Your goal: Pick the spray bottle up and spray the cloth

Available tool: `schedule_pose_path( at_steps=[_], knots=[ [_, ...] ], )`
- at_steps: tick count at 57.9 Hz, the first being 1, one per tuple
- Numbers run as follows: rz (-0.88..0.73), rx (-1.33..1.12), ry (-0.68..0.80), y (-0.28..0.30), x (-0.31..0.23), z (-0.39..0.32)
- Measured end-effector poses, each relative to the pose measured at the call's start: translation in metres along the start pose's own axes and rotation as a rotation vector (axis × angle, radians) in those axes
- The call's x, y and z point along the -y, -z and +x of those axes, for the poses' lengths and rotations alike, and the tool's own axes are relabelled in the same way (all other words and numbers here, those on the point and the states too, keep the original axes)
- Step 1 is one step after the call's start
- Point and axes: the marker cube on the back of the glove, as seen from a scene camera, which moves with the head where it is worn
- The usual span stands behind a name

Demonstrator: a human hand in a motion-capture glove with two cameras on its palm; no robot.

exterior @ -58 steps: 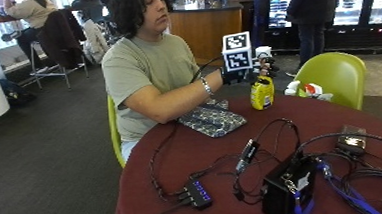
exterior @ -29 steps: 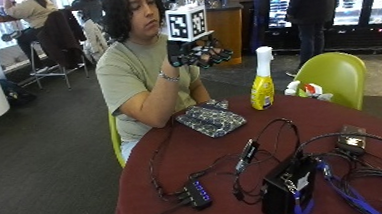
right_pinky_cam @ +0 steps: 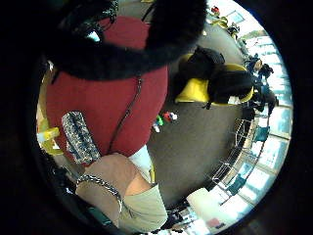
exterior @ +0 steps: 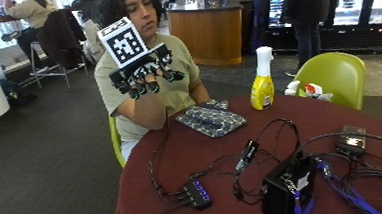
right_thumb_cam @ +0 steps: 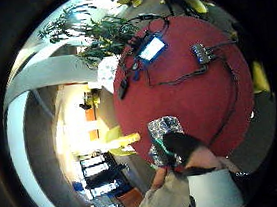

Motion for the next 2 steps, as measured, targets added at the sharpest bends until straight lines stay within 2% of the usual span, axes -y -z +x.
schedule_pose_path(
  at_steps=[2],
  knots=[
    [0.012, 0.003, -0.001, -0.0007, 0.0005, 0.0013]
  ],
)
